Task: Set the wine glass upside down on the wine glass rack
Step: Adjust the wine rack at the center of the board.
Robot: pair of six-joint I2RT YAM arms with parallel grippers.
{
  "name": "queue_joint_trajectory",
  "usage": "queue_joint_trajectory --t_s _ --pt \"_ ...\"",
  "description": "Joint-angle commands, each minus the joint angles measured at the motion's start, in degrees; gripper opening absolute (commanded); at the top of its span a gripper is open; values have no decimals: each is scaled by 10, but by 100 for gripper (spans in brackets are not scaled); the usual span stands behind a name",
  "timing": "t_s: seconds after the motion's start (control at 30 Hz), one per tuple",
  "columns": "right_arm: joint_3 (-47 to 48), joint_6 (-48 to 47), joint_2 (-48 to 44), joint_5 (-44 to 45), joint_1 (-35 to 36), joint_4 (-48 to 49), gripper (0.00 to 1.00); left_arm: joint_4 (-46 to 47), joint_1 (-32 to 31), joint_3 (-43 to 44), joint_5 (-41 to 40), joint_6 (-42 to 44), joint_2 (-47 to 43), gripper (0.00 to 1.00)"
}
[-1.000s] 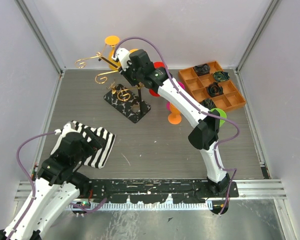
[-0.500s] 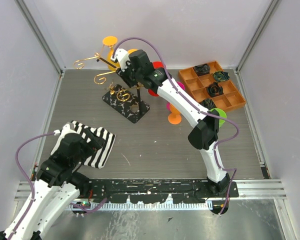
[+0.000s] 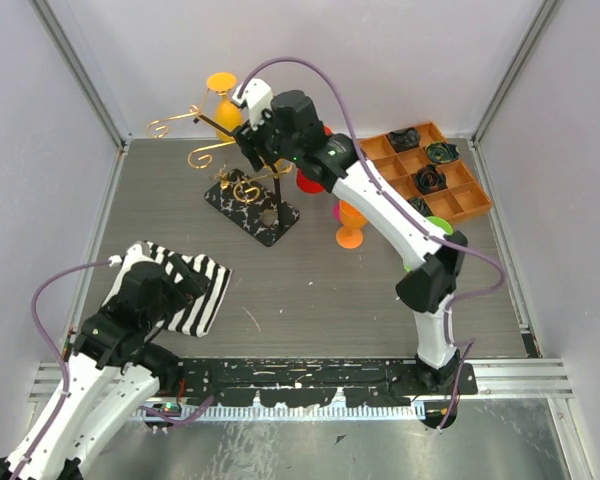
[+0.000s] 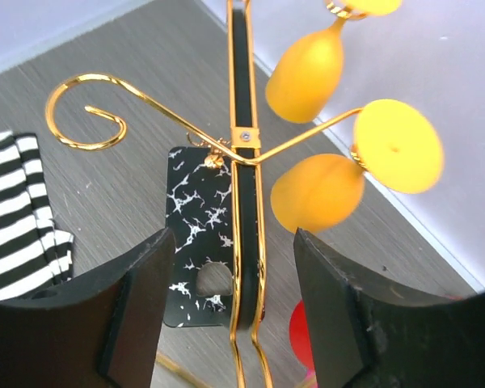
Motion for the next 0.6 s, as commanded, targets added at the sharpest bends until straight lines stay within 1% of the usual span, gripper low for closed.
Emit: queue_joint_trajectory --t_s 0.0,0.13,0.2,0.3,0.37,0.47,0.57 --pt "-37 41 -112 74 5 41 69 -4 2 53 2 38 49 98" --pt "-127 80 -186 119 5 42 75 -55 2 98 -11 38 117 98" --pt "-187 109 -230 167 4 42 78 -82 1 120 -25 26 146 98" --pt "-301 181 -316 225 4 44 90 -116 2 144 -50 12 178 98" --pt "-371 221 -368 230 4 41 92 -128 1 148 -60 10 191 98" --pt "-461 286 -436 232 4 19 100 -125 1 154 -55 24 202 98" --pt "-536 328 -493 230 4 -3 100 -113 2 165 -55 47 200 98"
